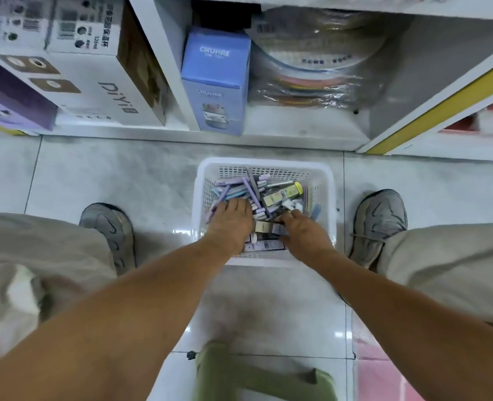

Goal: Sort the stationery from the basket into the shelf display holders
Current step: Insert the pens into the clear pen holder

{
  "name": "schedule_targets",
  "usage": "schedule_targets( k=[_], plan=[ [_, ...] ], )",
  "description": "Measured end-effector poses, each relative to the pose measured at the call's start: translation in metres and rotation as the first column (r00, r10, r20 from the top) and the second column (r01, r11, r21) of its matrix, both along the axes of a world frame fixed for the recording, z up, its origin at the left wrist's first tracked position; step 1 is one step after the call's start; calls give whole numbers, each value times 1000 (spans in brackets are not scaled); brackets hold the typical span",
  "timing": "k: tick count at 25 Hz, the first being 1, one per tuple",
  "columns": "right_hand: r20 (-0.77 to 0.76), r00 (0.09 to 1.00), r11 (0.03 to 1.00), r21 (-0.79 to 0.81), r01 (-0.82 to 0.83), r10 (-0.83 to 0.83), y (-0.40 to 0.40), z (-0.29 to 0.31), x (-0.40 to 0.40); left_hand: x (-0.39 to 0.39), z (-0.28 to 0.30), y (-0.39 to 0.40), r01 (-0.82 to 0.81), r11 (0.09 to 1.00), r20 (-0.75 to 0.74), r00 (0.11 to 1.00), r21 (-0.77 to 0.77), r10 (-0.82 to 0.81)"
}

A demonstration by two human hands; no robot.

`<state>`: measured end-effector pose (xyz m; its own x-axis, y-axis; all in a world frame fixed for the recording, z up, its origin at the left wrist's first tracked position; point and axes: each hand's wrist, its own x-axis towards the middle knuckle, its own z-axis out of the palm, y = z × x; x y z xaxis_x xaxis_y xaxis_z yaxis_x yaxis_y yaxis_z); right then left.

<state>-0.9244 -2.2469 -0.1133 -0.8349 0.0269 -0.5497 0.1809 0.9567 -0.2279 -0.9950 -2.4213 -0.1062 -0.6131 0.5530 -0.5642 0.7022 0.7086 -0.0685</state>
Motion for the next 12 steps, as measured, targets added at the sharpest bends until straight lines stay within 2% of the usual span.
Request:
schedule_targets(
  k=[3,8,12],
  plan=[
    [-67,996,998,-41,47,-50,5,-4,-2,-1,-10,3,-58,995,25,998,76,57],
    [-56,998,999,-45,22,-25,10,-6,0,-8,-19,5,-59,983,39,998,171,53],
    [-172,980,993,-81,82,-95,9,-5,4,-9,-19,7,-104,973,31,995,206,100]
  ],
)
